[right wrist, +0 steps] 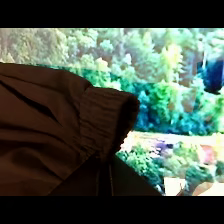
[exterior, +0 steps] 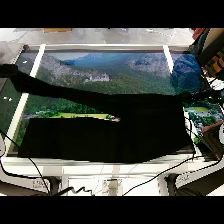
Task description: Fold the clothes and pants, and hang the long-sleeved shirts on hangers.
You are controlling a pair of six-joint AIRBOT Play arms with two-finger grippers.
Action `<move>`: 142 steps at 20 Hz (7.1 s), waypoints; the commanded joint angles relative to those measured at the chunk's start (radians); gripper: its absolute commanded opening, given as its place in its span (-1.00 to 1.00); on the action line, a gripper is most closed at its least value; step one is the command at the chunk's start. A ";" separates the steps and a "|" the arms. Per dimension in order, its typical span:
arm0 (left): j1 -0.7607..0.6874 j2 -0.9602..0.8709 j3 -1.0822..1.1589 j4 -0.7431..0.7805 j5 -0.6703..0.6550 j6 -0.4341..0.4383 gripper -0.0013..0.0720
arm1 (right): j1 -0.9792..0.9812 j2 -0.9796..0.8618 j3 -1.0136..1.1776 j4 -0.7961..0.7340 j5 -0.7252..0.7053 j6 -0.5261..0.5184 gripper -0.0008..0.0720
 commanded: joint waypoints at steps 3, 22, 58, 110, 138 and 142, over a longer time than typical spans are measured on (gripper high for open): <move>-0.028 -0.016 -0.007 -0.100 0.113 0.001 -0.94 | -0.001 0.001 0.000 0.001 -0.006 0.002 -0.92; 0.074 -0.085 -0.416 0.069 -0.010 0.024 0.95 | -0.001 0.000 0.000 -0.003 -0.010 0.000 -0.92; -0.026 -0.022 -0.393 0.034 0.498 -0.169 -0.94 | -0.001 0.000 0.000 -0.010 -0.061 0.002 -0.92; 0.145 0.152 -0.930 -0.516 0.164 -0.443 0.27 | 0.002 -0.003 -0.001 -0.049 -0.135 0.024 -0.92; 0.292 0.059 -0.821 -0.464 -0.190 -0.605 0.77 | 0.002 -0.014 -0.008 -0.049 -0.139 0.024 -0.92; 0.311 0.024 -0.821 -0.468 -0.165 -0.608 0.43 | 0.002 -0.016 -0.008 -0.048 -0.138 0.024 -0.92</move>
